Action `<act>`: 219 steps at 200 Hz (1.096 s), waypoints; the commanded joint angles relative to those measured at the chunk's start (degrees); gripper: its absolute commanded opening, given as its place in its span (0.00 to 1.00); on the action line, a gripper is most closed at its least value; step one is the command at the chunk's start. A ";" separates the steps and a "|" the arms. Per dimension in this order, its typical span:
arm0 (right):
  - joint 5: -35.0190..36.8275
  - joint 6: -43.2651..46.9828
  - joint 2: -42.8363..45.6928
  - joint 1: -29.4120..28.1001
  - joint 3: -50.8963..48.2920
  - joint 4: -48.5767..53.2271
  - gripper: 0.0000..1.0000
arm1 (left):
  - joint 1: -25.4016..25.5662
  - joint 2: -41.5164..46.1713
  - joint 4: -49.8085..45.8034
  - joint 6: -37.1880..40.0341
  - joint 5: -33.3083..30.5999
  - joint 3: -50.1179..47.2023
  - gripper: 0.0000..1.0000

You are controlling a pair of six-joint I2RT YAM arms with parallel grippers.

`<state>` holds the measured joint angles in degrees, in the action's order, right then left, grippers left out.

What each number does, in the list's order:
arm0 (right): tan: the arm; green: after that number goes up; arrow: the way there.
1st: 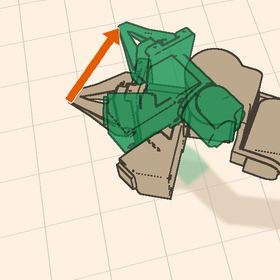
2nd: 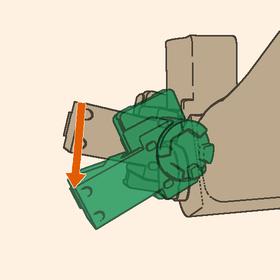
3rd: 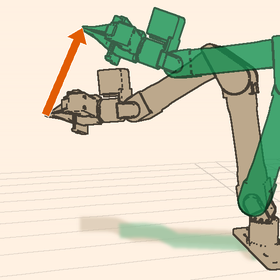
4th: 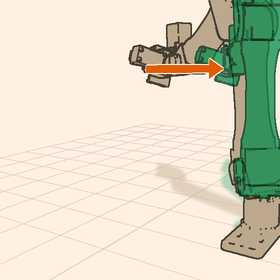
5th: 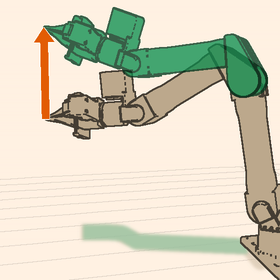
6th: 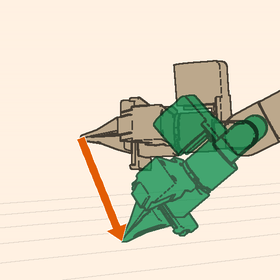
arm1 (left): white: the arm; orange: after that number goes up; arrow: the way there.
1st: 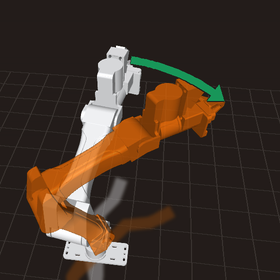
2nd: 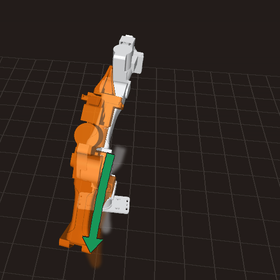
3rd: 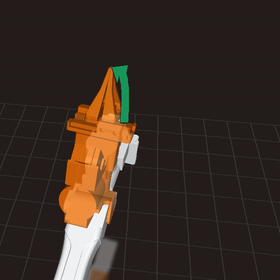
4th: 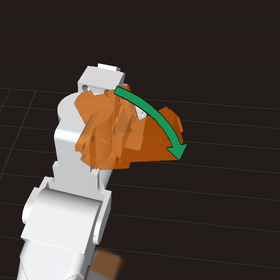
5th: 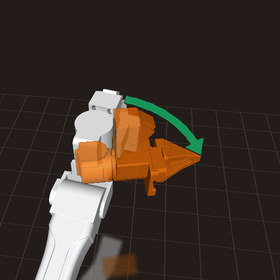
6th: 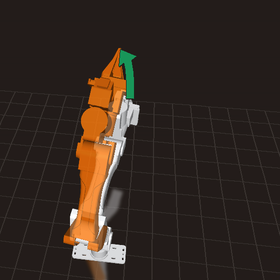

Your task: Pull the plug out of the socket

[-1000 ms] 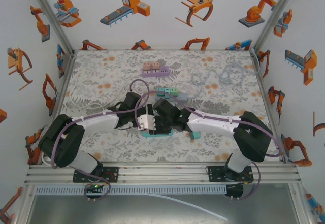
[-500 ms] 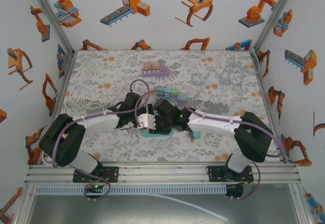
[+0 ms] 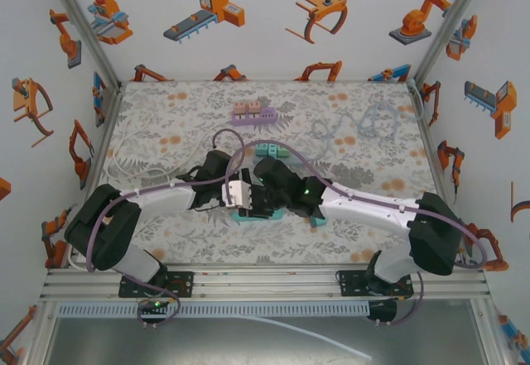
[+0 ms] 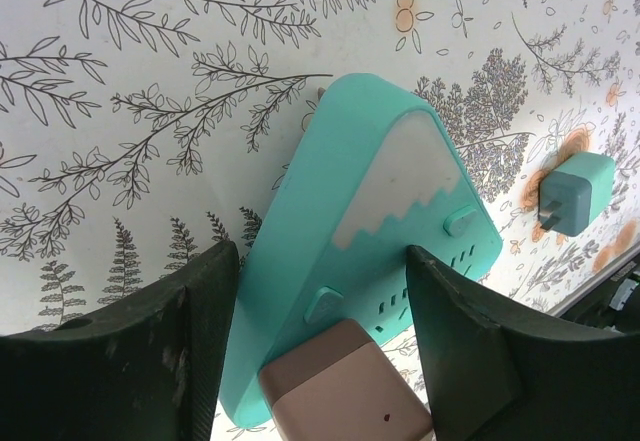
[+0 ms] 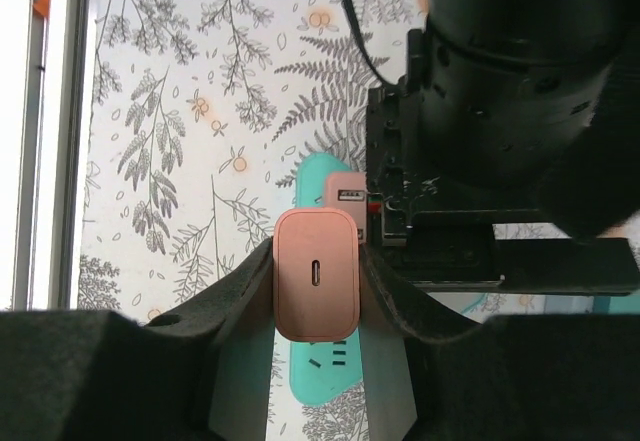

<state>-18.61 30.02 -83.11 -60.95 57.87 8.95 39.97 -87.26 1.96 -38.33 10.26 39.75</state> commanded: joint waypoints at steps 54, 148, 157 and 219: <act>4.90 -14.36 16.06 0.00 -3.73 -4.29 0.00 | 0.62 3.77 -15.46 5.05 -9.47 -0.25 0.66; 1.57 -61.64 19.13 19.72 -4.00 -4.29 0.00 | 2.00 14.83 -15.66 11.72 -4.10 6.76 0.73; 1.21 -65.15 19.12 22.29 -4.91 -4.28 0.00 | 2.62 17.22 -15.22 12.58 -3.40 6.46 0.73; 3.02 -82.74 23.95 34.97 -20.80 -12.76 0.00 | 6.85 32.41 -9.11 16.95 5.61 2.97 0.79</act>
<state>-15.62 -41.67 -62.37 -29.02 42.63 2.17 46.00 -58.54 -9.54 -24.43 10.44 44.01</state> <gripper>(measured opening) 0.350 0.778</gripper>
